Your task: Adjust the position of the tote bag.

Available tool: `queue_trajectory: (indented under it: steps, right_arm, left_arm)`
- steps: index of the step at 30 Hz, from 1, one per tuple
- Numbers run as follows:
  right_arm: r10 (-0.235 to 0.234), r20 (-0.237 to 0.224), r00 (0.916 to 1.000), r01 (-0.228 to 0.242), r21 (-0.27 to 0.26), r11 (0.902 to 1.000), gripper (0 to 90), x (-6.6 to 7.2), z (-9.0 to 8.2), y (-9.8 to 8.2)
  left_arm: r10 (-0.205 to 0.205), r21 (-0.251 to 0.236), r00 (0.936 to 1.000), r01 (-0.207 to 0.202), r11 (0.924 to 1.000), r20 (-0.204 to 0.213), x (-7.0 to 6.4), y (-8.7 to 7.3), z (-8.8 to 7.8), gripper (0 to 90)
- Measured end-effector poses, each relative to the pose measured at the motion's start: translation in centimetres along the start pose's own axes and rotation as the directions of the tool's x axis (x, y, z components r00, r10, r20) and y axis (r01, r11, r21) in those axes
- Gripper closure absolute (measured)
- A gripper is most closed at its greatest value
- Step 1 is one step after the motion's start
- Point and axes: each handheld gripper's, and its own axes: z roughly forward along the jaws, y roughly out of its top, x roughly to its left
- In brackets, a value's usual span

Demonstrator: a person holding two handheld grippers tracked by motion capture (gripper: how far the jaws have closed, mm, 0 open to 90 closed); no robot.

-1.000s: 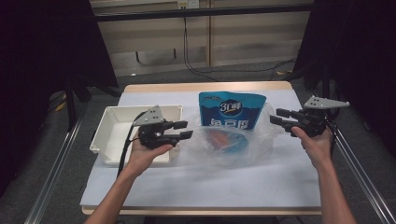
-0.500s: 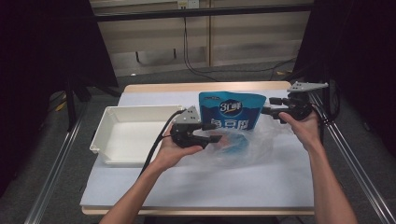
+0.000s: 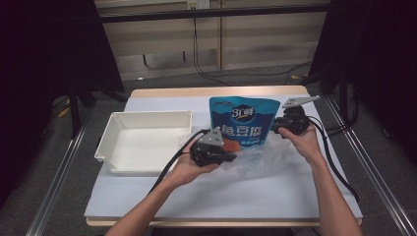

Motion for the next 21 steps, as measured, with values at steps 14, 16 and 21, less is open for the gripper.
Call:
queue_trajectory:
  steps: [14, 16, 21]
  right_arm:
    - [0.166, 0.057, 0.9844, -0.169, 0.048, 0.9844, 90.0, -3.7, 4.7, -2.2]
    - [0.185, 0.069, 0.9804, -0.189, 0.055, 0.9805, 90.0, -4.2, 5.1, -2.4]
    - [0.234, 0.097, 0.9674, -0.240, 0.052, 0.9694, 90.0, -5.2, 5.9, -2.6]
  left_arm:
    - [-0.023, 0.052, 0.9946, 0.018, 0.9985, 0.101, -2.2, -4.0, 0.5, 90.0]
    - [-0.010, 0.069, 0.9931, 0.002, 0.9976, 0.117, -2.7, -4.1, 0.6, 90.0]
    - [-0.017, 0.085, 0.9883, 0.004, 0.9964, 0.152, -3.7, -4.7, 1.1, 90.0]
